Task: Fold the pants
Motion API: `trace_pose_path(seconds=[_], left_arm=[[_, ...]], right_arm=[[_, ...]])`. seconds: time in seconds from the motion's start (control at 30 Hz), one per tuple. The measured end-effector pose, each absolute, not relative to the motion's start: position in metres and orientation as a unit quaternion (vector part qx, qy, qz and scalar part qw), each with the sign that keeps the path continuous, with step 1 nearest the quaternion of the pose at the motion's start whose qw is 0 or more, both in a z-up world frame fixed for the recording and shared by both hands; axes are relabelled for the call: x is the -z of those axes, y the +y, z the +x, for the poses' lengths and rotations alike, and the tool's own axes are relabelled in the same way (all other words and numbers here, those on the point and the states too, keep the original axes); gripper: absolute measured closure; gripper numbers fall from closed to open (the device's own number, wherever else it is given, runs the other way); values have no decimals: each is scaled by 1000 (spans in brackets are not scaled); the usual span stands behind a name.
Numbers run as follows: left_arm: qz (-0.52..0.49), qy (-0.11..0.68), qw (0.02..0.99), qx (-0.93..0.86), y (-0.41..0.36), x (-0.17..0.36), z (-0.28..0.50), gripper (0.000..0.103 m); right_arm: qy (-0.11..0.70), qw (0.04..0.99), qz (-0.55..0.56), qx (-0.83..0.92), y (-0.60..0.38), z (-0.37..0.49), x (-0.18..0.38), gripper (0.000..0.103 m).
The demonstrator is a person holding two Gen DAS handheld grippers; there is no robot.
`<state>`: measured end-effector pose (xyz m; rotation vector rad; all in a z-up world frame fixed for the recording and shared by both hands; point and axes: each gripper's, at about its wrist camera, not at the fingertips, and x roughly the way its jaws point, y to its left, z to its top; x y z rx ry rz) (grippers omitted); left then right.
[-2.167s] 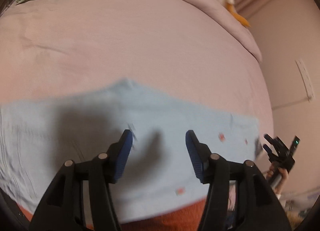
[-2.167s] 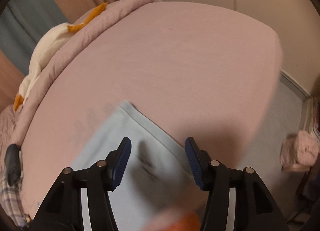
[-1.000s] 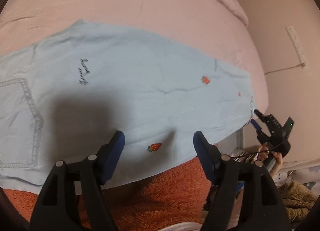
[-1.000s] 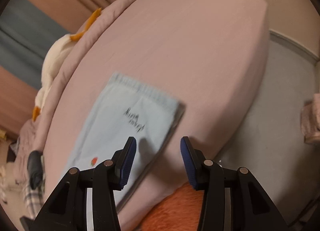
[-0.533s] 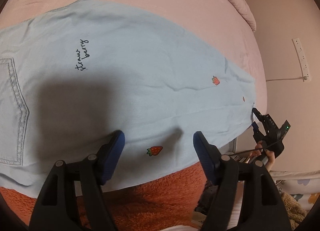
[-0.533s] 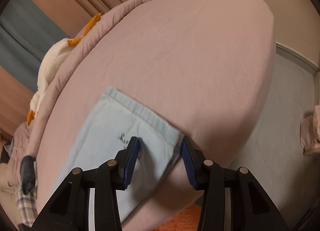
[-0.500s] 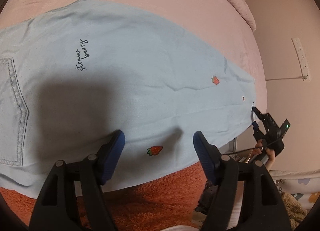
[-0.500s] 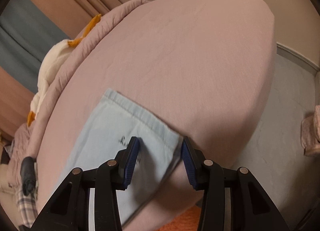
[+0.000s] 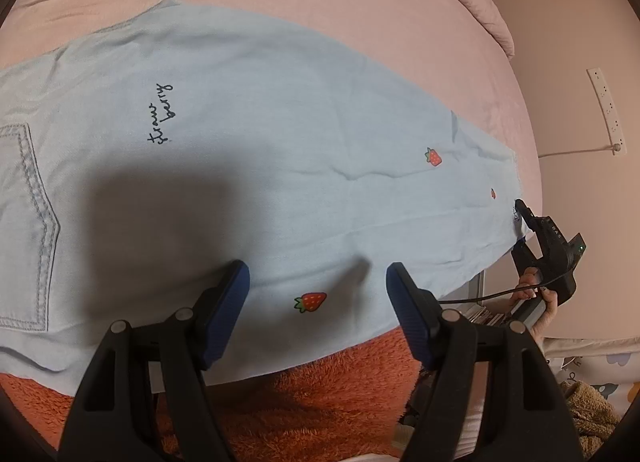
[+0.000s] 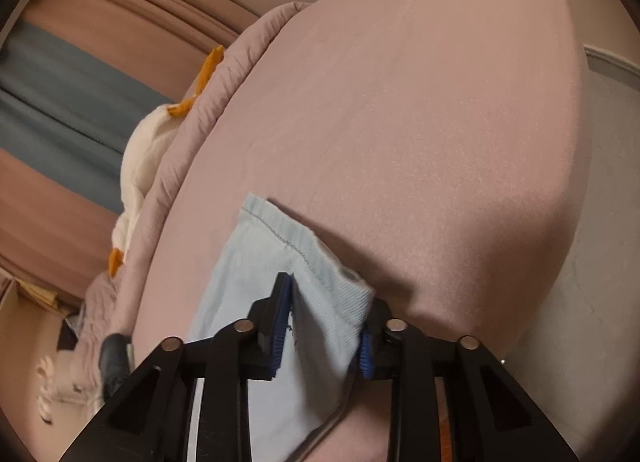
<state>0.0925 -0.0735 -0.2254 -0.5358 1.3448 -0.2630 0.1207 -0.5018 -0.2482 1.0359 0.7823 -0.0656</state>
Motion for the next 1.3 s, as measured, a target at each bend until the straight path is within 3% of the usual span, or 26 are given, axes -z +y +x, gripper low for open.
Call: trace_pose_path(seconds=[0.13,0.27,0.57,0.83,1.0,1.3], left_arm=[[-251,616,737,120,-72,225,95,34],[-253,609,743,115,-61,218,92,42],[-261,561,783,63,-13,192,73,42],[-289,527,799,25,29,184,59,42],[-297,516,803,10,41,180,55,42],[-304,517,800,10,52,185,48,41]], right_arm=[[367,793,485,30,-502,129,249,83],[352,810,467,41,-496,122,228,83],[298,888,349,-33,-435,114,123,85],[310,901,248,-173,-325,118,73,85],[347,877,209,-257,-259,122,77,85],[468,811,143,-320,-159,115,136,85]])
